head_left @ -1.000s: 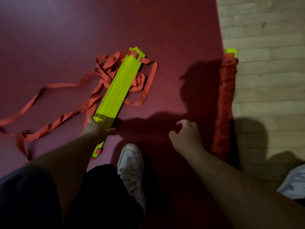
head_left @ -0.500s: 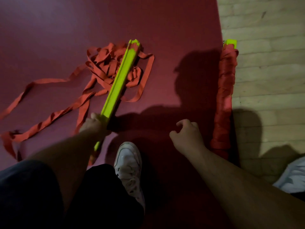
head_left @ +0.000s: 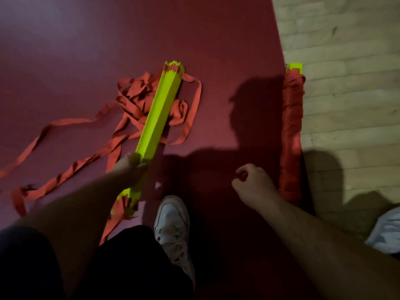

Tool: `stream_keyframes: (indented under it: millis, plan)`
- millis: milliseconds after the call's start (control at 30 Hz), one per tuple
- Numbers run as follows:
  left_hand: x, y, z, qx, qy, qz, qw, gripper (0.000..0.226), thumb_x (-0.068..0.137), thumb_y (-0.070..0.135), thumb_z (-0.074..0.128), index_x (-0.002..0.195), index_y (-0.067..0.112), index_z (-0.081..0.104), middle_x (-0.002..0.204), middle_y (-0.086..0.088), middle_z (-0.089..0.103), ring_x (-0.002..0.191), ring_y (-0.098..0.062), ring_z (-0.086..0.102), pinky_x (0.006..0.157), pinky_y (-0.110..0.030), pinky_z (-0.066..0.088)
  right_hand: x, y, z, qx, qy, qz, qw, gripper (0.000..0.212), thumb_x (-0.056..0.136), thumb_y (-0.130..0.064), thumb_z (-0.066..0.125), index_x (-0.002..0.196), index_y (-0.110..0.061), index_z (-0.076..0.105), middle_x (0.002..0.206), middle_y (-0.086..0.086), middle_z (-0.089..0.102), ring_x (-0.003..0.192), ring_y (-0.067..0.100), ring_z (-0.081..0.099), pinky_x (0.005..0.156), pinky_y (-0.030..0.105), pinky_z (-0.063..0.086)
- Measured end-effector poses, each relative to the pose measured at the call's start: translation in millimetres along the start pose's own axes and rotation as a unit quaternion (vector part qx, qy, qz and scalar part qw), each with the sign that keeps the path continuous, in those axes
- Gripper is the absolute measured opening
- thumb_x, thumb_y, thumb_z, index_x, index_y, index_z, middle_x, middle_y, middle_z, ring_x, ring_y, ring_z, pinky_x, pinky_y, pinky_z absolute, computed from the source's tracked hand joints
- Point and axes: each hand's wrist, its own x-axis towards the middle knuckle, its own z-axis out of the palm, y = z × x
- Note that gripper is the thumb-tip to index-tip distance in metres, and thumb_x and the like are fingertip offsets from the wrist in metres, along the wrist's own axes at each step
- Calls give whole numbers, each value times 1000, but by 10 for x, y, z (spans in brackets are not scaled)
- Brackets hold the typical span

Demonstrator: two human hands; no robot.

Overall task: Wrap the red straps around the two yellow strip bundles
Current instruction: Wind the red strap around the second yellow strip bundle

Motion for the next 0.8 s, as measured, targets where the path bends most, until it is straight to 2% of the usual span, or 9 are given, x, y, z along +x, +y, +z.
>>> stream_keyframes:
  millis: [133, 267, 333, 400, 467, 567, 667, 733, 800]
  plan:
    - [-244, 648, -521, -115, -23, 36, 992, 42, 67, 45, 60, 89, 10, 58, 87, -19, 72, 77, -36, 70, 74, -50, 57, -141, -176, -434, 8, 1, -31, 999, 19, 87, -23, 65, 106, -19, 68, 96, 0, 67, 87, 19, 61, 75, 25, 41]
    - [-738, 1427, -1008, -191, 3, 108, 976, 19, 88, 14, 71, 99, 16, 57, 92, -16, 69, 73, -26, 65, 69, -39, 55, -403, -525, -1087, 26, 19, -113, 993, 13, 91, -27, 66, 97, -17, 70, 88, 2, 72, 85, 21, 66, 74, 31, 46]
    - [-1085, 1836, -1253, -212, 17, 159, 964, 30, 89, 9, 71, 113, 14, 54, 91, -11, 66, 70, -20, 62, 62, -32, 53, -612, -696, -1449, 80, 16, -147, 986, 14, 92, -27, 65, 86, -15, 70, 83, 6, 75, 80, 26, 71, 72, 35, 51]
    - [-1539, 2218, -1466, -232, 35, 210, 949, 47, 82, 17, 76, 121, 17, 49, 95, -10, 64, 74, -22, 63, 65, -36, 53, -919, -837, -1868, 161, 17, -182, 970, 21, 95, -28, 63, 78, -16, 66, 76, 6, 72, 71, 27, 68, 66, 34, 49]
    - [-1949, 2511, -1604, -207, 75, 262, 940, 56, 76, 22, 78, 122, 26, 45, 98, -7, 62, 78, -23, 63, 67, -39, 53, -1256, -957, -2267, 267, 25, -198, 943, 25, 98, -32, 60, 79, -16, 65, 73, 4, 68, 68, 21, 64, 65, 33, 46]
    - [-2488, 2822, -1655, -115, 152, 317, 929, 63, 76, 8, 76, 127, 26, 45, 97, -8, 62, 82, -28, 62, 69, -37, 50, -1855, -956, -2746, 376, 57, -210, 901, 33, 98, -42, 57, 84, -14, 65, 74, 6, 67, 67, 21, 61, 63, 33, 45]
    - [-2784, 2937, -1636, 15, 249, 335, 909, 46, 73, 13, 73, 117, 14, 58, 97, -12, 62, 94, -33, 59, 71, -31, 38, -2271, -784, -2920, 179, 278, -318, 889, 39, 88, -48, 57, 77, -12, 65, 66, 2, 63, 62, 14, 58, 61, 30, 45]
    - [-2943, 2971, -1697, 79, 289, 354, 886, 39, 76, 17, 70, 113, 13, 57, 101, -17, 62, 99, -38, 58, 76, -36, 42, -2539, -747, -3002, 33, 366, -451, 813, 26, 84, -41, 60, 76, -17, 64, 67, -3, 59, 66, 11, 54, 62, 27, 43]
    - [-3125, 3014, -1803, 158, 308, 360, 867, 30, 80, 19, 64, 106, 16, 50, 100, -17, 63, 97, -41, 61, 73, -41, 44, -2720, -780, -3085, -111, 423, -557, 706, 22, 82, -36, 67, 86, -14, 68, 83, 1, 62, 80, 23, 57, 71, 35, 45]
